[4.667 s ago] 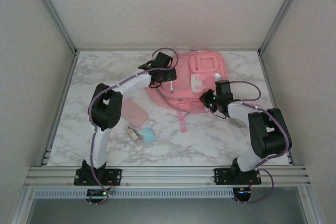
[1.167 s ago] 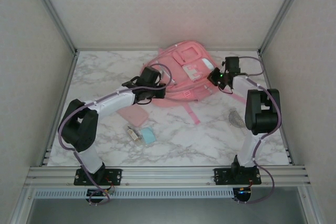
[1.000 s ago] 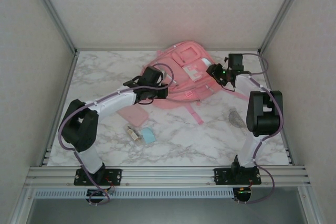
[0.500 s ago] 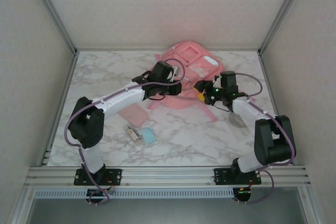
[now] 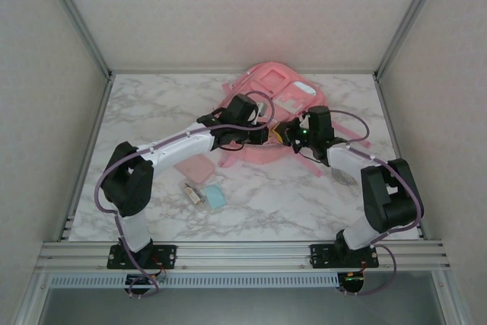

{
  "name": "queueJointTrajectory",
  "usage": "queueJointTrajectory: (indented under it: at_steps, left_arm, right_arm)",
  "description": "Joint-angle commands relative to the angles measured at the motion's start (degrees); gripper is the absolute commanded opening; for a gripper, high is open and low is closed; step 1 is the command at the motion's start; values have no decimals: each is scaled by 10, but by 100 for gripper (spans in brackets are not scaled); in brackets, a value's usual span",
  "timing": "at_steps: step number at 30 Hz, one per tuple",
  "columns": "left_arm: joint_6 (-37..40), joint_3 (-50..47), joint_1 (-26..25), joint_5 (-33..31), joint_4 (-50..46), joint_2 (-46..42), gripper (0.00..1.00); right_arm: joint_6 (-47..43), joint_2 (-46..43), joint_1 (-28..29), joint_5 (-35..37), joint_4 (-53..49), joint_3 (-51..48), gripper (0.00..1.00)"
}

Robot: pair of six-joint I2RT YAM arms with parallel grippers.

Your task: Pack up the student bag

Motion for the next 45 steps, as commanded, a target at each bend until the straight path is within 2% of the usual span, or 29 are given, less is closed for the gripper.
queueJointTrajectory:
  at_steps: [1,9,13,17,21,24,29,33,34,36,41,45]
  left_arm:
    - [12,1,-8,-6,22,-38,0]
    - [27,-64,99,-76,-13,-60,0]
    - [41,-94,132,-113,-3,-70,0]
    - [55,-105,156,-152,24,-55,0]
    - [51,-112,176,-135,46,-63,0]
    - [47,-121,173,-91,58,-86,0]
    - [16,-137,145,-14,54,-102,0]
    - [-3,-137,89,10,61,-97,0]
    - [-5,-131,76,15,63,-93,0]
    - [-14,-116,57,29,71,-86,0]
    - [-31,-67,36,58,90,-61,0]
    - [-30,-22,30,63,95,-34,0]
  right_arm:
    - [-50,7,6,19,-23,16,0]
    - [-196,-24,-35,-18,-145,47,0]
    - [-247,-22,-60,-71,-174,64,0]
    - [-362,8,-70,-136,-275,122,0]
    - [-508,57,-94,-139,-409,198,0]
    - [-558,102,-125,-102,-459,250,0]
    - [-529,156,-149,-43,-440,307,0]
    - [-467,191,-149,-7,-420,351,2]
    - [-449,194,-150,11,-417,358,8]
    - [-421,189,-149,37,-408,363,14]
    - [-379,119,-149,77,-398,319,45]
    - [-355,28,-149,80,-398,248,51]
